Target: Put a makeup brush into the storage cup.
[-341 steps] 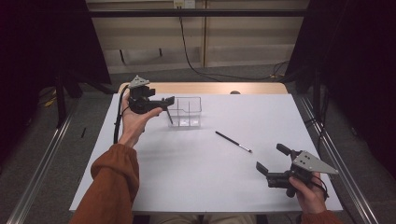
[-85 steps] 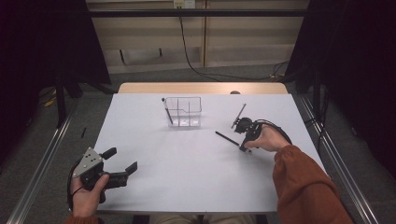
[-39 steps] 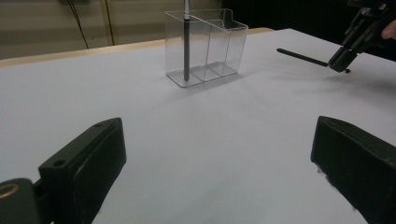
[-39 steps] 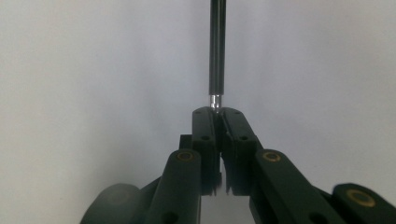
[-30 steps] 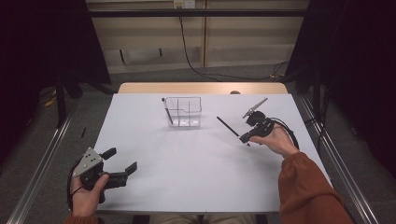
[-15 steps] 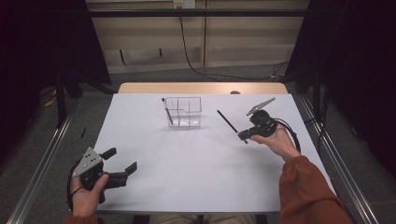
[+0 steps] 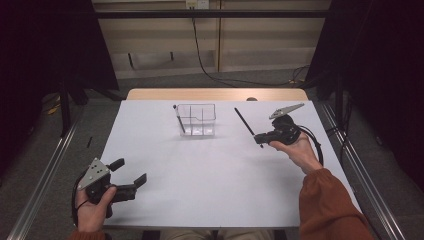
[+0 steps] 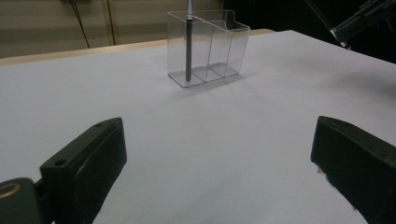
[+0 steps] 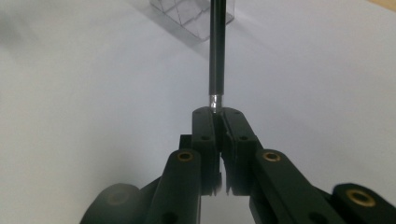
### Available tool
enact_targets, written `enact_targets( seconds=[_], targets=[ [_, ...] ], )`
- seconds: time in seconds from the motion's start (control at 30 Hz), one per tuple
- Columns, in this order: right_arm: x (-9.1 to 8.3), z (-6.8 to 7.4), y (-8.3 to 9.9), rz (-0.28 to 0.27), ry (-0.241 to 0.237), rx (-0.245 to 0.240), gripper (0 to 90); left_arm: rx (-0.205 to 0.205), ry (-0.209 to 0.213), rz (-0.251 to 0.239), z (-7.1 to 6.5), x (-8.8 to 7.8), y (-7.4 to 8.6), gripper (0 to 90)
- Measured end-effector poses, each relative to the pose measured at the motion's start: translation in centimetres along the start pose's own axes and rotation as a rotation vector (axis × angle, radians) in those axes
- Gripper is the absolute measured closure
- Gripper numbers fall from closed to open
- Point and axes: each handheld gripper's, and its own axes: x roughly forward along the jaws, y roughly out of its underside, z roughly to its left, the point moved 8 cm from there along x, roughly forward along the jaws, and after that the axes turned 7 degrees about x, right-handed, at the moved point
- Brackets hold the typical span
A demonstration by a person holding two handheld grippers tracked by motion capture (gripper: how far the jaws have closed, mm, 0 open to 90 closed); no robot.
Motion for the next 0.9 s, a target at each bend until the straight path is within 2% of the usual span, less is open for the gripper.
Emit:
enact_targets(
  seconds=[0.2,0.4,0.9],
  targets=[
    [-0.5,0.6,-0.5,-0.054,-0.015,-0.007,84.2,0.003,0.0,0.001,0.0,0.0,0.0,3.5],
    [-0.9,1.1,-0.6,-0.073,-0.027,-0.02,84.2,0.004,-0.001,0.002,0.0,0.0,0.0,3.6],
    [-1.2,3.2,0.5,-0.077,-0.071,-0.06,84.2,0.008,-0.004,0.003,0.1,-0.1,0.0,3.6]
  ],
)
